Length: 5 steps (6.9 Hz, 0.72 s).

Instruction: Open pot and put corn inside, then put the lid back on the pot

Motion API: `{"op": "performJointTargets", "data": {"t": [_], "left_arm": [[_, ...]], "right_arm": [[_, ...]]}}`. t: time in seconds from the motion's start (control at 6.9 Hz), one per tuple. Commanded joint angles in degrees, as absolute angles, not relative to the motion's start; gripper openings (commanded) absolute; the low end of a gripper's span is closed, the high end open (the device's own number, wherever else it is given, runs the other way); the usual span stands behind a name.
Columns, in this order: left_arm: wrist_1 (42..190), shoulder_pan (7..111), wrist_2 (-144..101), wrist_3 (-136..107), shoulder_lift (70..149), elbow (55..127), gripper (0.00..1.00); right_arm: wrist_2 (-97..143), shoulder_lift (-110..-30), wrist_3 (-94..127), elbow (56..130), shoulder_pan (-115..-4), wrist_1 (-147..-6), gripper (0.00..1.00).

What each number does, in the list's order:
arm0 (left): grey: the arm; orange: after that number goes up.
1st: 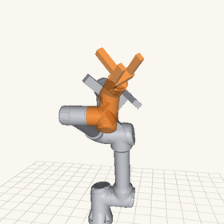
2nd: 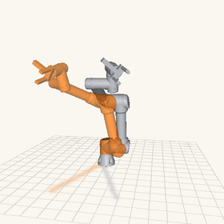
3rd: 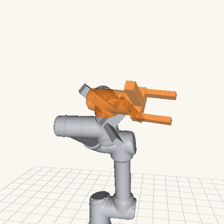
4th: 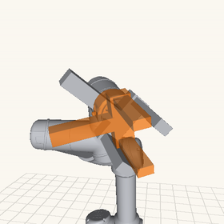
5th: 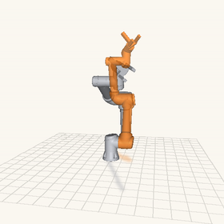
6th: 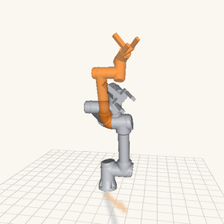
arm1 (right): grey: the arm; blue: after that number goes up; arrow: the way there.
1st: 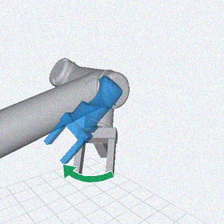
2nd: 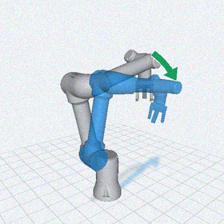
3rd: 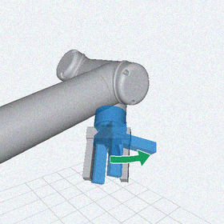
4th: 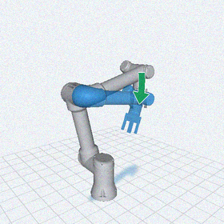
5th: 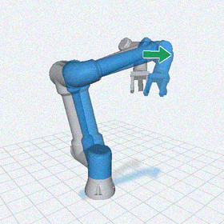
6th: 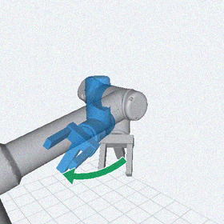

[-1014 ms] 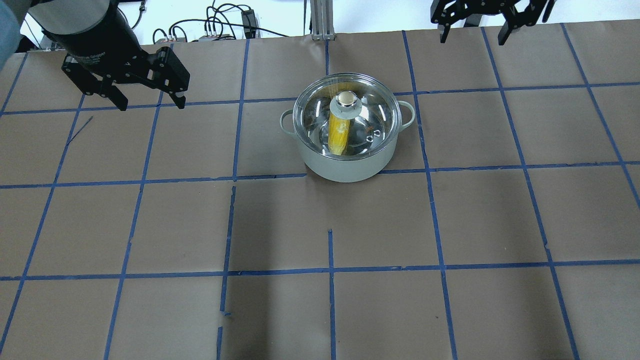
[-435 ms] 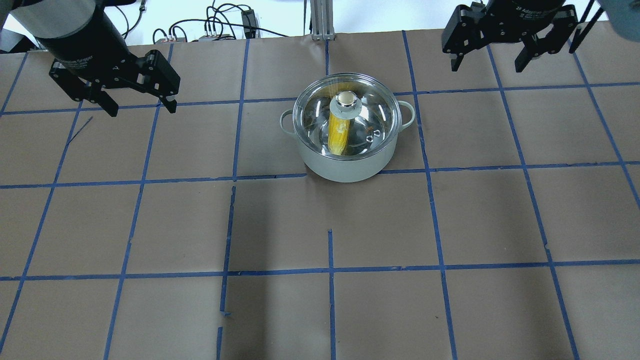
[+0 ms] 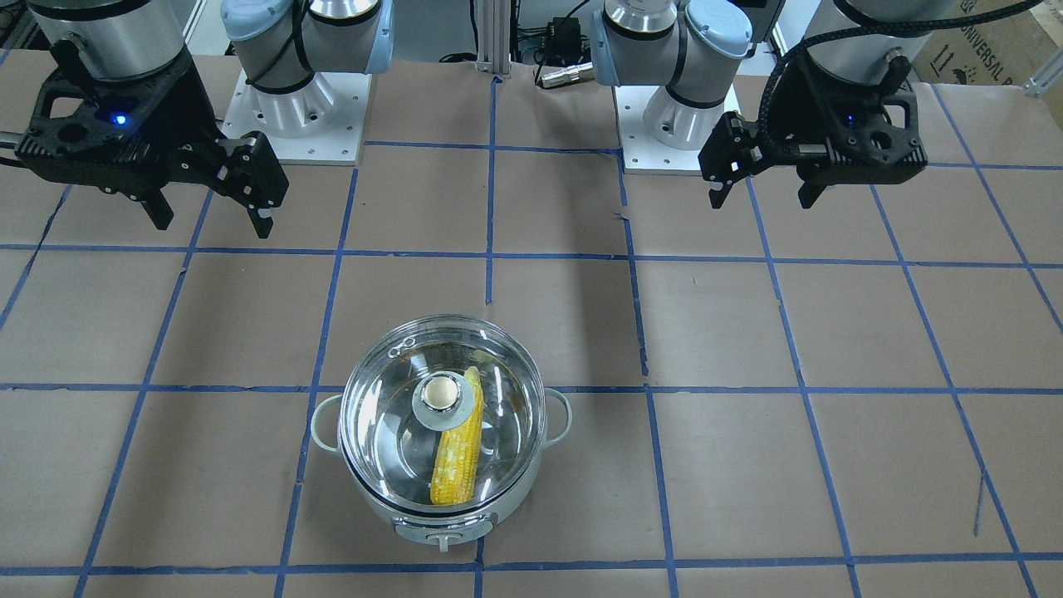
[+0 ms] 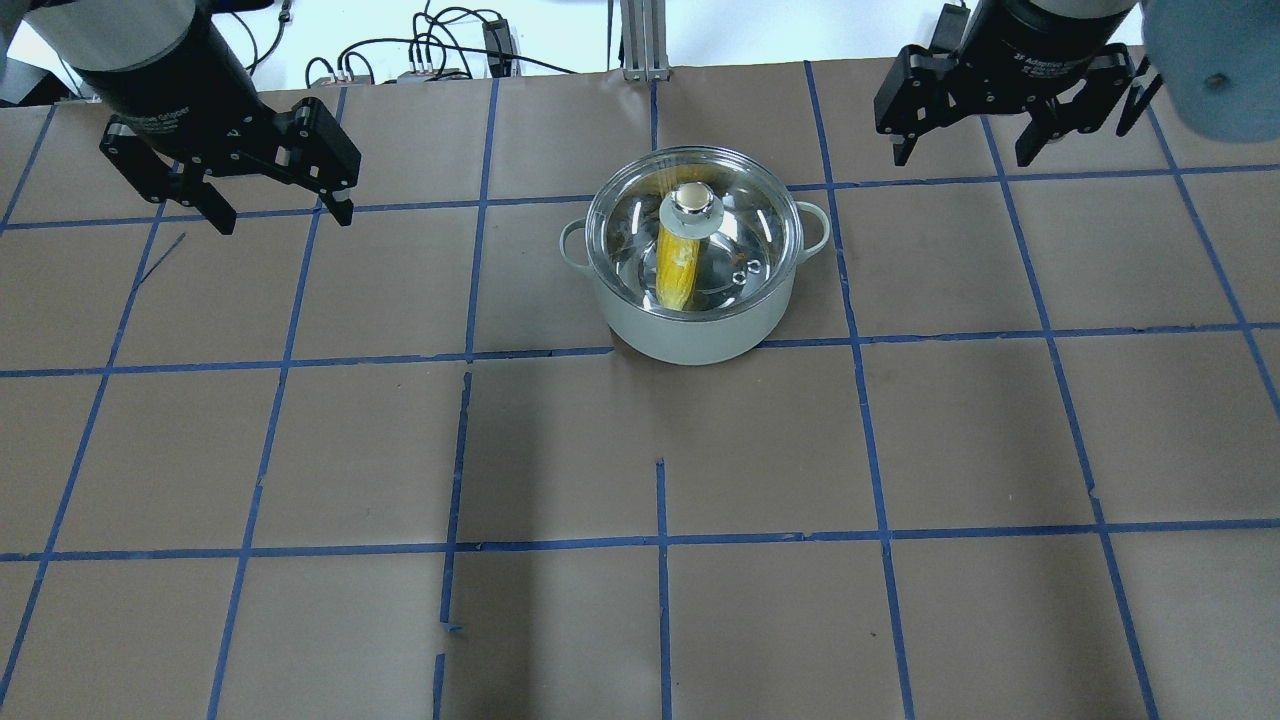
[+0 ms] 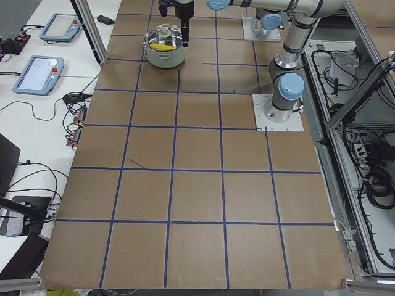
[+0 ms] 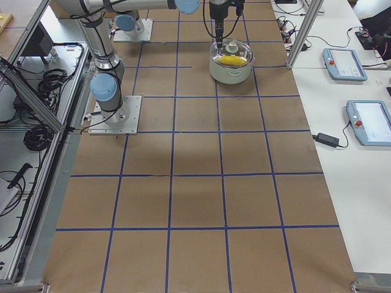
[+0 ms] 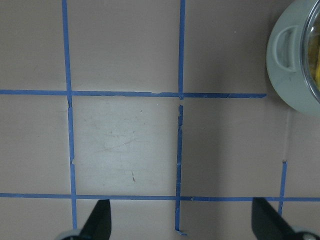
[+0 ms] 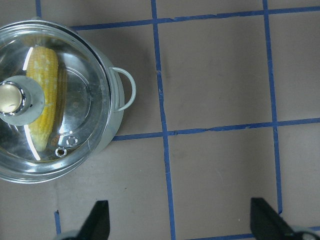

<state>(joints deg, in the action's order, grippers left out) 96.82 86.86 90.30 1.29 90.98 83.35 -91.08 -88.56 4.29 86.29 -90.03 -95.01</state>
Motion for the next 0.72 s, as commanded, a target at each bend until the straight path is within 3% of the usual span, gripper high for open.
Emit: {"op": "performJointTargets", "data": {"t": [0.0,0.58], "left_arm": [[96.77,86.84,90.44,1.23,90.97,83.23,1.0],[96.68,86.84,90.44,1.23,90.7,83.24,1.0]], "right_arm": [[-91.23,-88.51,4.39,86.92,-90.0,-95.8,0.99],[-91.76,-88.15,4.48,86.84,-90.09,-95.89,0.99]]}}
